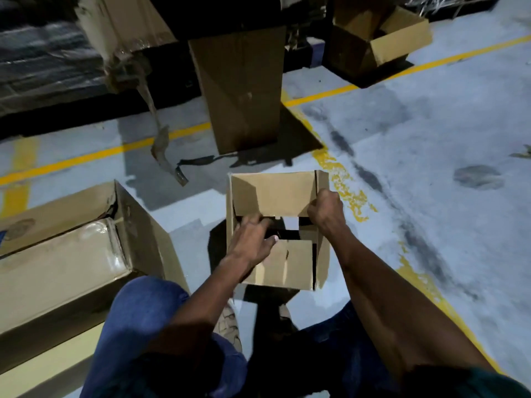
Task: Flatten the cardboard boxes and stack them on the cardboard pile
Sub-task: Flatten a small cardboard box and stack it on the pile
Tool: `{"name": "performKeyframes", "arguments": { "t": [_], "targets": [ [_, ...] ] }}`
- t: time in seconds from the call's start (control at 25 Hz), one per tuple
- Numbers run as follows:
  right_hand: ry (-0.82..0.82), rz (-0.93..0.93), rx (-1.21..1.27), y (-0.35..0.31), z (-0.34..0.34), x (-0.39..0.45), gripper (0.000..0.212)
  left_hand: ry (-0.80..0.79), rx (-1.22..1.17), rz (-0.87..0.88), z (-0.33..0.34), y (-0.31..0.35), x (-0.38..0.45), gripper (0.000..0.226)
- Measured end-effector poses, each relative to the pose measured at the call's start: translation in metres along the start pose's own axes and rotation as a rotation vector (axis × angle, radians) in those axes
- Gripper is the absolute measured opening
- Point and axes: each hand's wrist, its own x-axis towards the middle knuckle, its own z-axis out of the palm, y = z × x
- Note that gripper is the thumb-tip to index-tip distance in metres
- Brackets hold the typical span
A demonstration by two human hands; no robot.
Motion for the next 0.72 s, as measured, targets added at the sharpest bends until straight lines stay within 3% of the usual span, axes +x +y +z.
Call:
{"name": "performKeyframes", "arguments": {
  "t": [0.2, 0.32, 0.56, 0.64, 0.72],
  "targets": [
    [0.143, 0.032, 0.133, 0.017, -0.028, 0.001, 0.015, 0.51, -0.086, -0.007, -0.027, -0.025, -0.005, 0.092],
    [0.113, -0.036, 0.223, 0.016, -0.035, -0.007, 0.029, 0.537, -0.159, -0.172, -0.028, -0.041, -0.004, 0.111],
    [0.146, -0.274, 0.291, -0.01, -0.05, -0.031, 0.011, 0.609, -0.442, -0.448, -0.034, -0.051, -0.006, 0.146],
    [0.18, -0.349, 0.284, -0.012, -0.051, -0.042, 0.008, 0.669, -0.614, -0.534, -0.038, -0.06, -0.001, 0.151],
    [0.195, -0.415, 0.287, -0.014, -0.053, -0.053, 0.014, 0.637, -0.739, -0.562, -0.038, -0.07, 0.002, 0.142]
  ]
}}
